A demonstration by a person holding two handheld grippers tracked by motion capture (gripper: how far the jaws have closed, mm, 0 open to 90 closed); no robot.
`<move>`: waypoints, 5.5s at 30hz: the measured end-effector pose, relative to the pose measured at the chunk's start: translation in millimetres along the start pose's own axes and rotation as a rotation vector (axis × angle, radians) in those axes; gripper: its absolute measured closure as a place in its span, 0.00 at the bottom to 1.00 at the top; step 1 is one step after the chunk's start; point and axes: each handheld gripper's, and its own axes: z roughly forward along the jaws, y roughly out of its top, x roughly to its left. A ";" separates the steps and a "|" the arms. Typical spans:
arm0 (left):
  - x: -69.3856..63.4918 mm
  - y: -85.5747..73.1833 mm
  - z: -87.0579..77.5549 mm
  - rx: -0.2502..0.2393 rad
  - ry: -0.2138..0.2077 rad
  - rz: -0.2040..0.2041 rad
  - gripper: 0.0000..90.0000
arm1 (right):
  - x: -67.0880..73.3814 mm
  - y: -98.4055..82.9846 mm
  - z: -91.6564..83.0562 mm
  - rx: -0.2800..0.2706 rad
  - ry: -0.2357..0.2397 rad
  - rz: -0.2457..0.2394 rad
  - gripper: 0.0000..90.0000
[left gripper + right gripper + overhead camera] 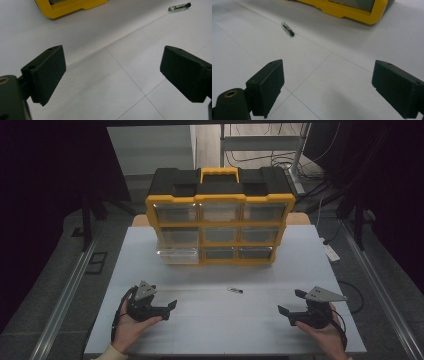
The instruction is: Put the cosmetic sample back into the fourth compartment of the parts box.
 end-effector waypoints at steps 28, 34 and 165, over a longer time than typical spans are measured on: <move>3.5 -7.5 -0.2 0.042 0.002 -0.012 0.09 | 0.6 2.0 7.1 0.012 0.018 -0.008 0.14; 3.6 -7.2 -0.1 0.043 0.000 -0.009 0.09 | 1.9 5.2 8.4 0.013 0.024 -0.012 0.14; 4.1 -8.1 7.5 0.061 -0.020 0.007 0.10 | 58.3 107.7 170.4 0.559 0.275 -0.402 0.76</move>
